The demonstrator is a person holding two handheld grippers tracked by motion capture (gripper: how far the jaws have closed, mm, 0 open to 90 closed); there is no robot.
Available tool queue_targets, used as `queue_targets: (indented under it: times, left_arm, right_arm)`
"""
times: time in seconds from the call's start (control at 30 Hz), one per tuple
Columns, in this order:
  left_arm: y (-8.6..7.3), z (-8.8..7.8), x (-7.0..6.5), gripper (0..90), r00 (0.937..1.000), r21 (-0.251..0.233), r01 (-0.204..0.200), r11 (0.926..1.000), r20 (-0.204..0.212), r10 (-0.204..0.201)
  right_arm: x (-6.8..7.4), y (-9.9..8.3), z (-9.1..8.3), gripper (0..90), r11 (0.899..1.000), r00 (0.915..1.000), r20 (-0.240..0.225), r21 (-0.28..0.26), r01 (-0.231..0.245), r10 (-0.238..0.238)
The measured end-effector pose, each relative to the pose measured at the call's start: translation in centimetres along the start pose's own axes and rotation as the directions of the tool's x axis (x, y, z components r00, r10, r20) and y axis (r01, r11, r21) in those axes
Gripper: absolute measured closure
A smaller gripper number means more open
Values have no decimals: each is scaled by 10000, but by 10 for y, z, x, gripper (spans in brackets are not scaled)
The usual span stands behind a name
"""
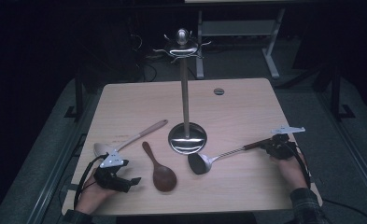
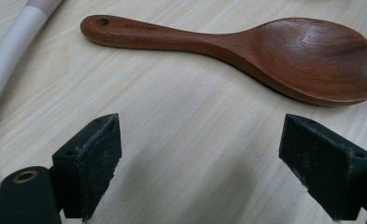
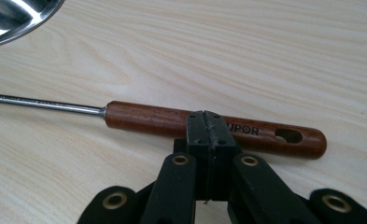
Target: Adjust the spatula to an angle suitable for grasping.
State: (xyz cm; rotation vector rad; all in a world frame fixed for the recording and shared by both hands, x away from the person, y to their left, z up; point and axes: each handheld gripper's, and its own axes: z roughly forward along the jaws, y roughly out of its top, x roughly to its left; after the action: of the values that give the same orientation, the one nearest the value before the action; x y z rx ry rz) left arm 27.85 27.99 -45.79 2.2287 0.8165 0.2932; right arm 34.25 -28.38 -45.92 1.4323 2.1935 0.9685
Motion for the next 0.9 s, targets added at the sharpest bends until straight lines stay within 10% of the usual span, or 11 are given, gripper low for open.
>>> queue_targets:
  times: [0.9]
  left_arm:
    - [0, 1, 0, 129, 10000, 76, 29, 10000, -83, -28]
  right_arm:
    - [20, 39, 45, 898, 9989, 9988, -154, -90, 461, -462]
